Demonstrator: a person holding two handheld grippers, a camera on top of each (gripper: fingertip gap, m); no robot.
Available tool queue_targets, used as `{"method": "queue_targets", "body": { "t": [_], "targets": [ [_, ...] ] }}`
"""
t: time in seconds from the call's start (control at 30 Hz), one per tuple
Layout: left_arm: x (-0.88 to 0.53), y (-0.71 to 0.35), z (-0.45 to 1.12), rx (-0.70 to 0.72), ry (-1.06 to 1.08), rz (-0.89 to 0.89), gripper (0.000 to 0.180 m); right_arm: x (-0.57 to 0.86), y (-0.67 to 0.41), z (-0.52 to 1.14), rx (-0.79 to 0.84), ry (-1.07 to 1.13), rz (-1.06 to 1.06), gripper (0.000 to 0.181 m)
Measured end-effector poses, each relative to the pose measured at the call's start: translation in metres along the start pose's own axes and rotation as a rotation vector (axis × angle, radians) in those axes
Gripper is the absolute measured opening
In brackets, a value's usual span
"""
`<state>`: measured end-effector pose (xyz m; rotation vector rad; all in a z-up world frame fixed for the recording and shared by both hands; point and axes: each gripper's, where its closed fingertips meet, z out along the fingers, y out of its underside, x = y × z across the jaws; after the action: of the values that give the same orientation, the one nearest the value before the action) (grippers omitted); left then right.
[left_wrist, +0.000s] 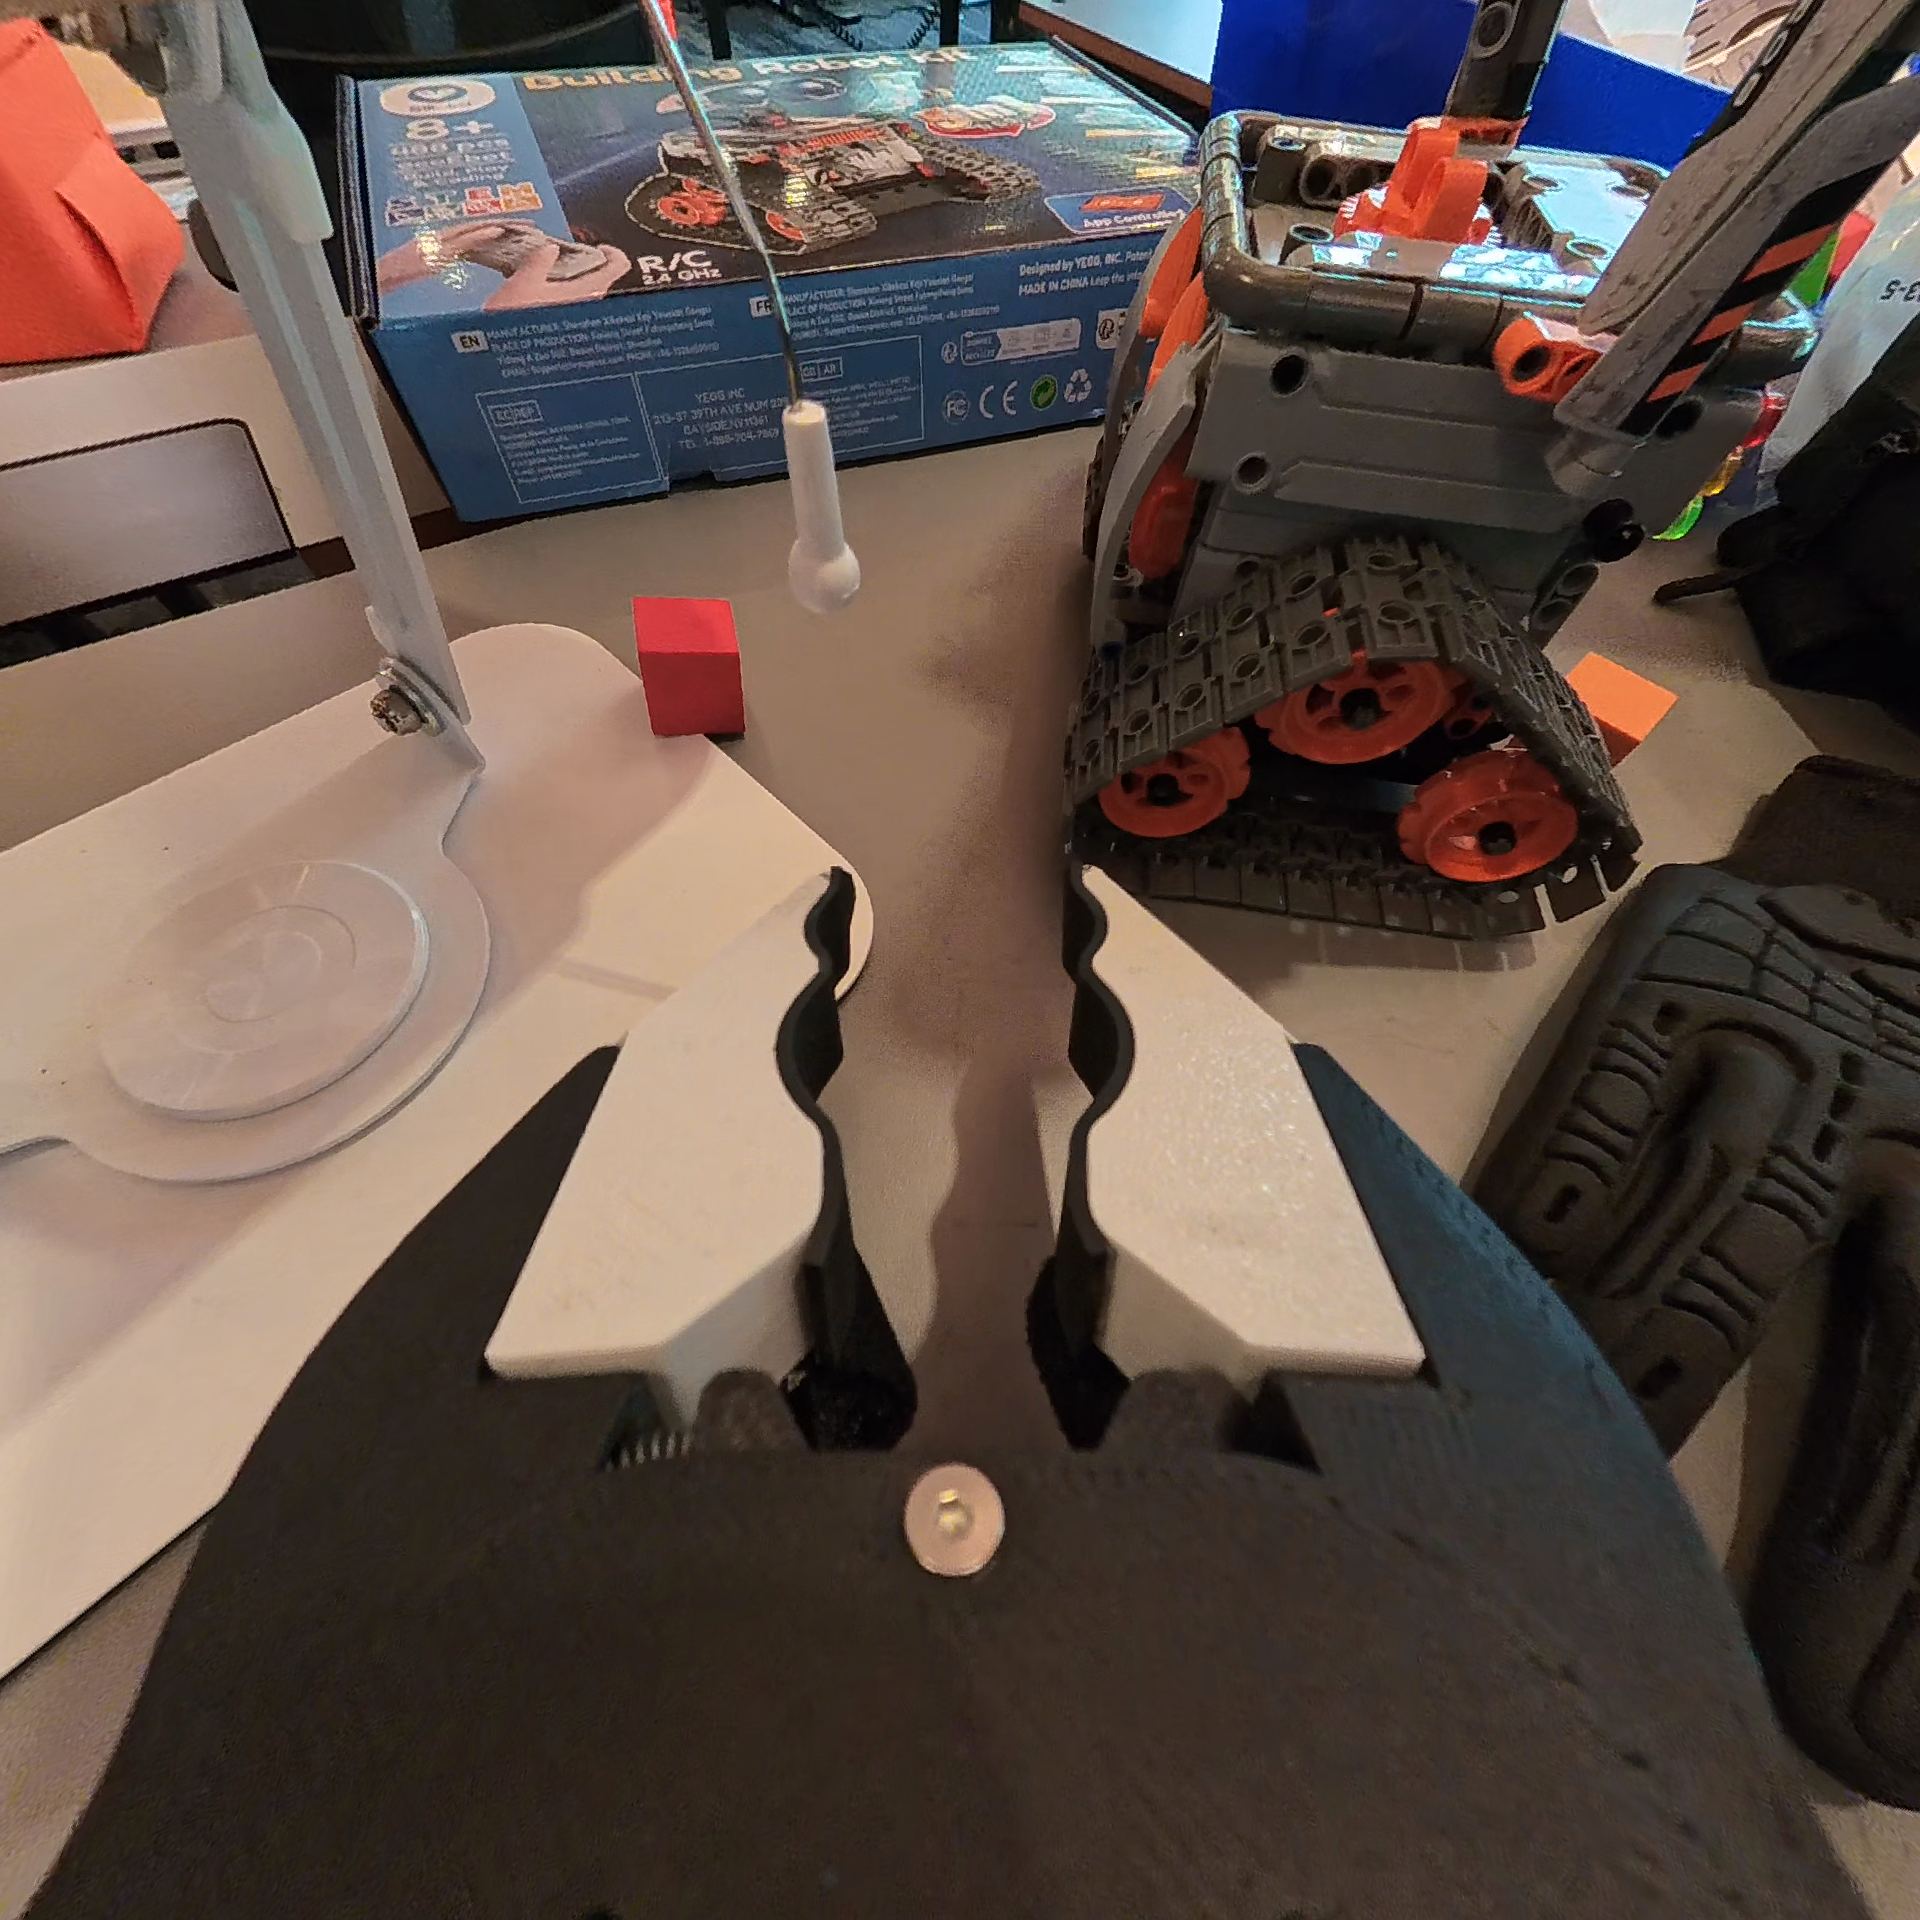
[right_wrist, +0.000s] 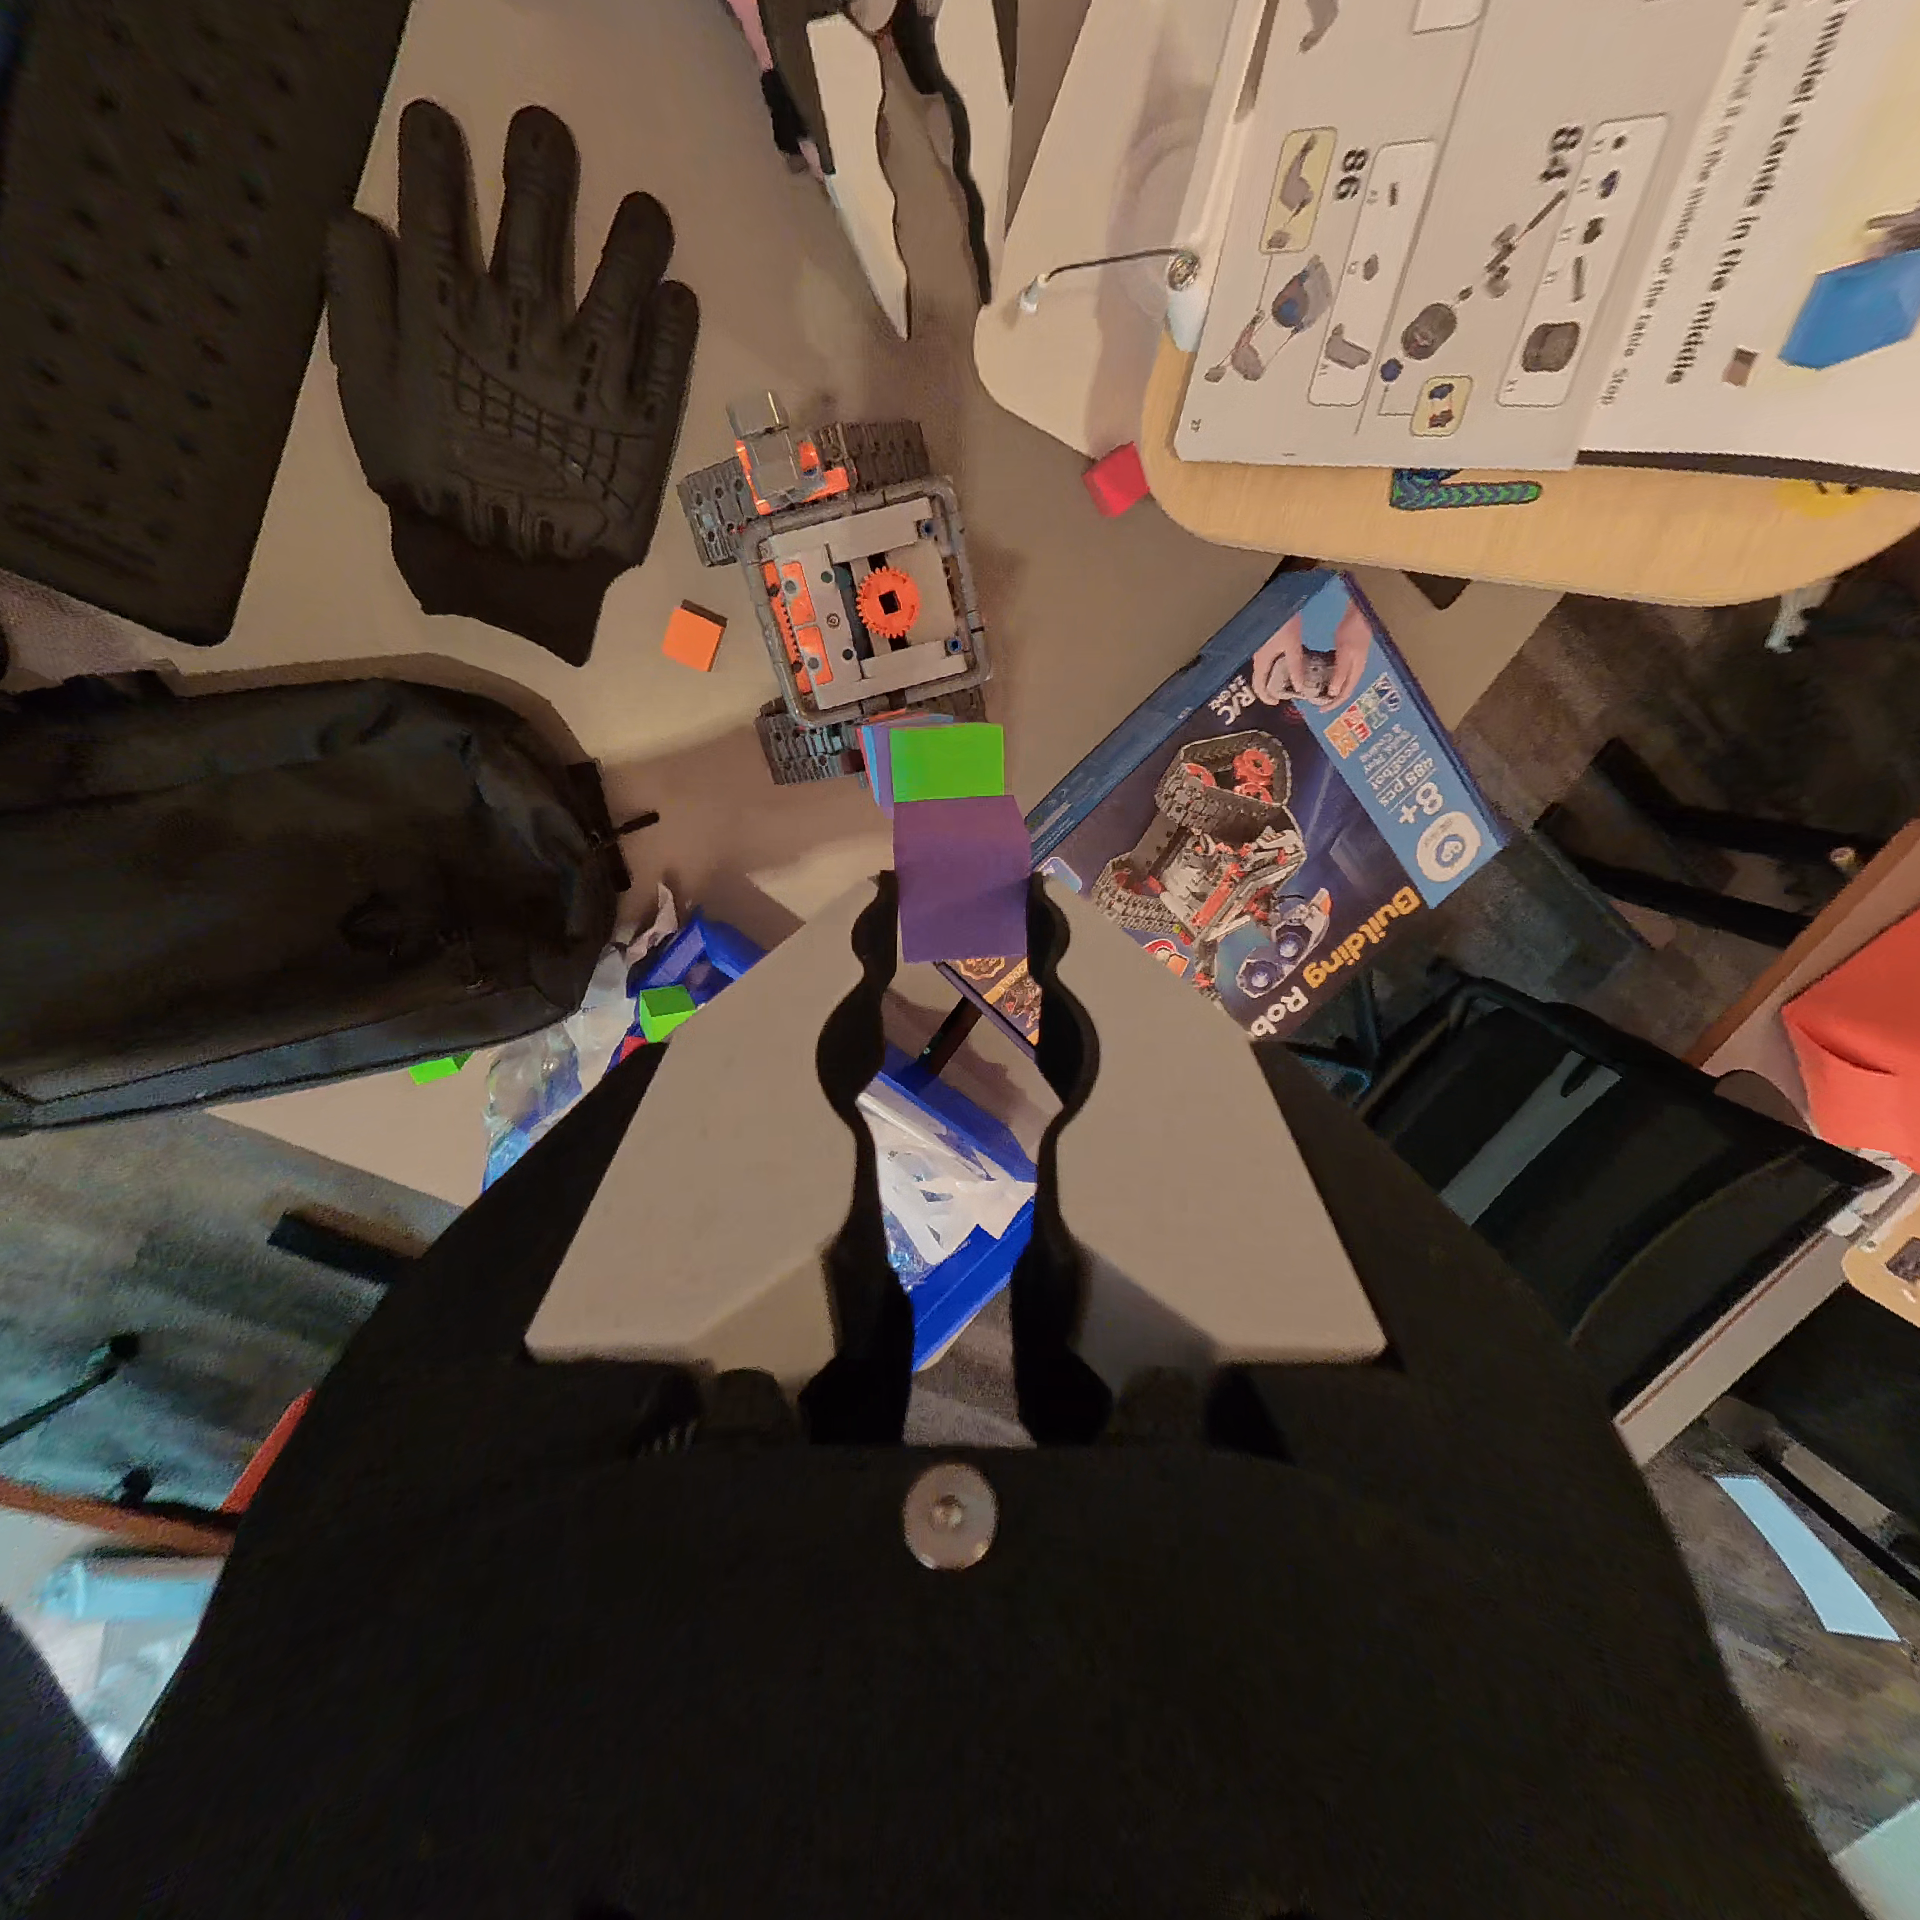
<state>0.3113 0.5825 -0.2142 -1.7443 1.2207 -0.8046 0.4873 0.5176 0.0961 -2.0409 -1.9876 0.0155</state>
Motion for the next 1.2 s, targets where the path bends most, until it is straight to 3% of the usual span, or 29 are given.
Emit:
{"method": "queue_targets", "body": {
  "t": [0.33, 0.77, 1.0, 1.2],
  "targets": [
    [0.002, -0.002, 0.000, 0.005, 0.011, 0.003, 0.038, 0.003, -0.006, 0.029, -0.107, -0.129, 0.004, 0.023],
    [0.003, -0.003, 0.001, 0.006, 0.015, 0.004, 0.038, 0.004, -0.008, 0.037, -0.117, -0.156, 0.023, 0.027],
    [0.002, -0.003, -0.001, 0.009, 0.013, 0.001, 0.038, 0.017, -0.010, 0.002, -0.006, 0.028, 0.056, 0.033],
    [0.002, -0.005, -0.002, 0.016, 0.010, 0.001, 0.038, -0.016, 0.048, -0.025, 0.051, 0.209, 0.213, 0.035]
  ]
}}
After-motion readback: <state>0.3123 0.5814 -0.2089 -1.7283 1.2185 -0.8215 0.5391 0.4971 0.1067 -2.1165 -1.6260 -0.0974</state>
